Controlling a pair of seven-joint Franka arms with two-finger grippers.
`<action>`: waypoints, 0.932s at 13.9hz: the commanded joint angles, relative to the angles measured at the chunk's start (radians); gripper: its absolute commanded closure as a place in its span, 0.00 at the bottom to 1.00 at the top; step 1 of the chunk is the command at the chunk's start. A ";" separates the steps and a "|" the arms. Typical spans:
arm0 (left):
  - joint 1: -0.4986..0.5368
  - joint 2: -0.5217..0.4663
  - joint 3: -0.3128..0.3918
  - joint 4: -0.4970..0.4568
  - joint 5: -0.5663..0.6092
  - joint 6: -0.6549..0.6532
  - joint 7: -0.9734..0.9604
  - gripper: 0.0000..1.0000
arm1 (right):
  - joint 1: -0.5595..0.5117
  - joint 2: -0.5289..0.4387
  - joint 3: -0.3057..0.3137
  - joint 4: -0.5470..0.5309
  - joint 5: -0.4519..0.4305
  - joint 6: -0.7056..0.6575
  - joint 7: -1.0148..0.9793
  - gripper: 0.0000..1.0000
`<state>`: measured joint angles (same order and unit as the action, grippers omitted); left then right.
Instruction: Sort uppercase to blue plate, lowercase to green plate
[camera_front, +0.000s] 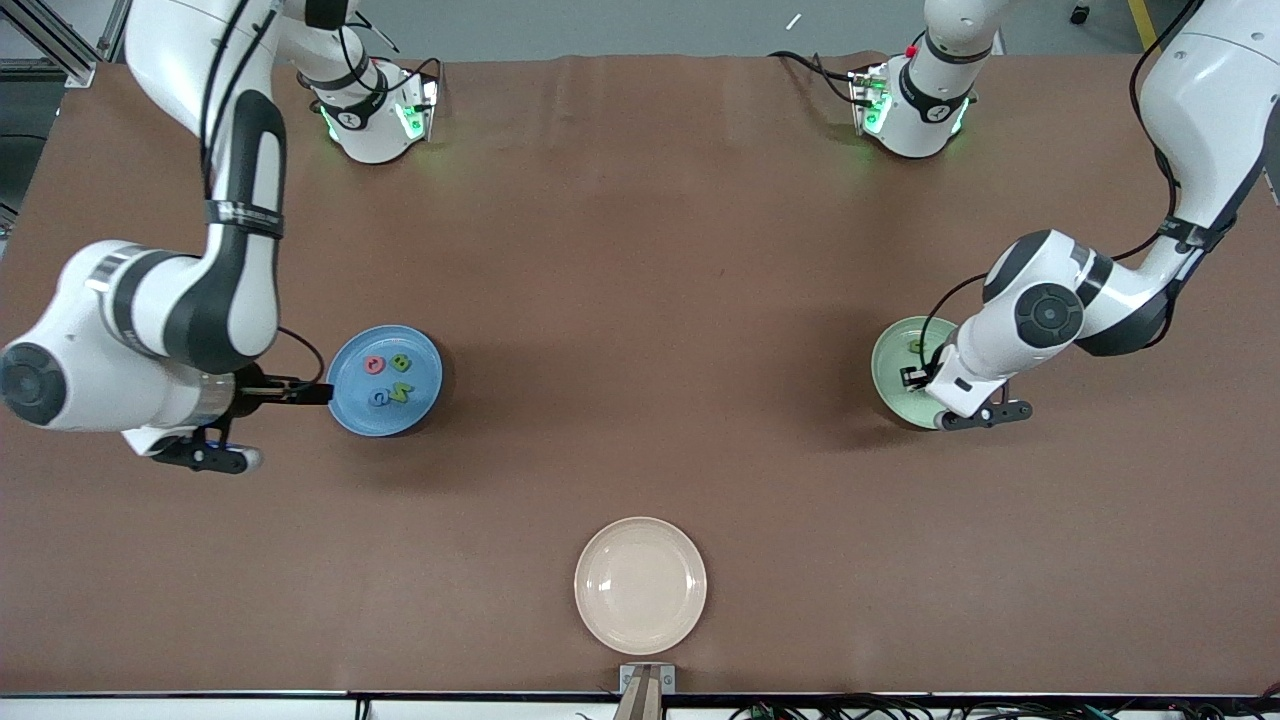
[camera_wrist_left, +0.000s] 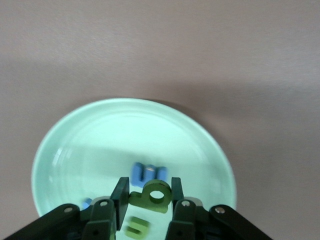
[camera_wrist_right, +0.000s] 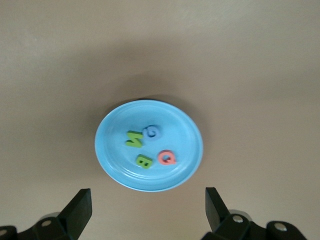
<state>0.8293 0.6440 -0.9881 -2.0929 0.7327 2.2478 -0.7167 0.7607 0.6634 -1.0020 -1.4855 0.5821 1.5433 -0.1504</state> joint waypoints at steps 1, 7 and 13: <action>0.062 0.006 -0.020 -0.032 0.078 0.032 0.033 0.83 | -0.070 -0.001 0.013 0.091 -0.031 -0.068 -0.047 0.00; 0.085 0.055 -0.009 -0.033 0.160 0.064 0.060 0.83 | -0.090 -0.004 0.022 0.145 -0.048 -0.068 -0.061 0.00; 0.085 0.062 0.011 -0.035 0.185 0.073 0.062 0.82 | -0.202 -0.005 0.150 0.230 -0.053 -0.081 -0.005 0.00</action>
<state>0.9044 0.7121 -0.9730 -2.1180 0.8992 2.3046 -0.6631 0.6493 0.6636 -0.9556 -1.3282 0.5487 1.4889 -0.1997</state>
